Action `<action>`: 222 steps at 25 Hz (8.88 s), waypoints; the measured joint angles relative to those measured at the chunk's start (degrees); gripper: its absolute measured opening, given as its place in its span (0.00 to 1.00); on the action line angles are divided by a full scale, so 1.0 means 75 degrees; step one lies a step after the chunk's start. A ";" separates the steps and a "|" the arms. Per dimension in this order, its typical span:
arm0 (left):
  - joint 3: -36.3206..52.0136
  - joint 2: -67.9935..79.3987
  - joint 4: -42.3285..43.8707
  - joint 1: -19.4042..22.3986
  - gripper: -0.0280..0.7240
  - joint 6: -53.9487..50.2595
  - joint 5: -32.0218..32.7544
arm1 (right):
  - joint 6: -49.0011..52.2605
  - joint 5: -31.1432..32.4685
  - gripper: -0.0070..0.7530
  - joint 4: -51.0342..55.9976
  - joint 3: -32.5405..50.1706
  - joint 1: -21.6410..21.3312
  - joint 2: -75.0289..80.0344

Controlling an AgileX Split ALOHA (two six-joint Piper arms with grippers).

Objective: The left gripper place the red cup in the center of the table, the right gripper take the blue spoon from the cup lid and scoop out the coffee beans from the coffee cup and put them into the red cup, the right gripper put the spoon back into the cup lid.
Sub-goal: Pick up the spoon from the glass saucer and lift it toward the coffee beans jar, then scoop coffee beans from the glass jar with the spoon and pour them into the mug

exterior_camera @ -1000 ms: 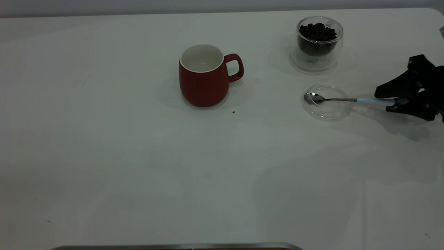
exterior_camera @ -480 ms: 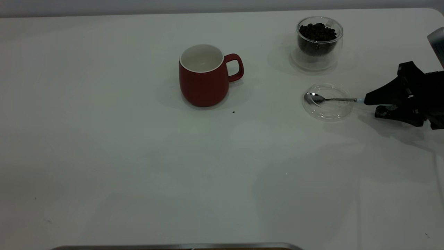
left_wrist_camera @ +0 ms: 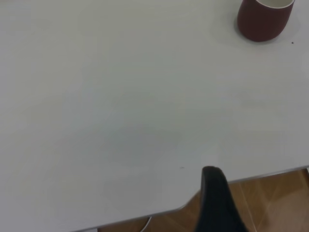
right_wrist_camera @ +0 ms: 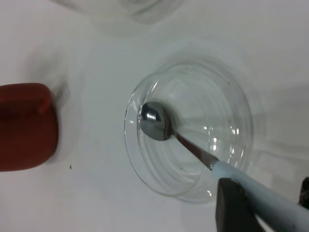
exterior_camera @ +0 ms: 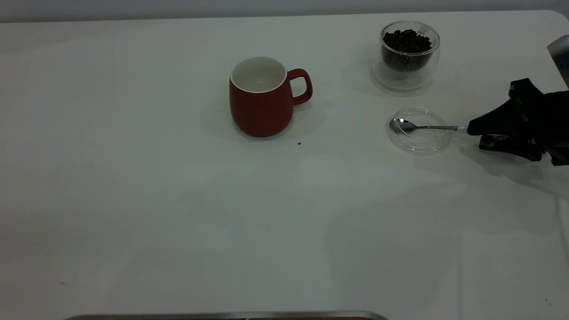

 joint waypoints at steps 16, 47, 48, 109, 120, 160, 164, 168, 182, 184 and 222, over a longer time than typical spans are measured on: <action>0.0000 0.0000 0.0000 0.0000 0.72 0.0000 0.0000 | 0.0000 0.0668 0.17 -0.0086 0.0000 0.0000 -0.0007; 0.0000 0.0000 0.0000 0.0000 0.72 0.0002 0.0000 | 0.1524 0.0098 0.15 -0.2078 -0.0289 -0.0015 -0.3033; 0.0000 0.0000 0.0000 0.0000 0.72 0.0002 0.0000 | 0.1524 0.0098 0.15 -0.1968 -0.0448 -0.0007 -0.3086; 0.0000 0.0000 0.0000 0.0000 0.72 -0.0001 0.0000 | 0.4290 -0.1278 0.15 -0.3076 -0.2299 0.1224 -0.1560; 0.0000 0.0000 0.0000 0.0000 0.72 -0.0001 0.0000 | 0.4345 -0.0919 0.15 -0.2875 -0.2311 0.1200 -0.1208; 0.0000 0.0000 0.0000 0.0000 0.72 0.0001 0.0000 | 0.4708 -0.0005 0.15 -0.2758 -0.2311 0.0430 -0.0903; 0.0000 0.0000 0.0000 0.0000 0.72 0.0001 0.0000 | 0.4801 0.0002 0.15 -0.2772 -0.2311 0.0430 -0.0903; 0.0000 0.0000 0.0000 0.0000 0.72 0.0001 0.0000 | 0.4885 0.0036 0.15 -0.2804 -0.2311 0.0387 -0.0903; 0.0000 0.0000 0.0000 0.0000 0.72 0.0005 0.0000 | 0.4927 0.0432 0.15 -0.2957 -0.2311 0.0068 -0.0903; 0.0000 0.0000 0.0000 0.0000 0.72 0.0005 0.0000 | 0.4927 0.0492 0.15 -0.2957 -0.2311 0.0033 -0.0903; 0.0000 0.0000 0.0000 0.0000 0.72 -0.0003 0.0000 | 0.4598 0.1370 0.15 -0.2503 -0.2132 -0.0286 -0.0903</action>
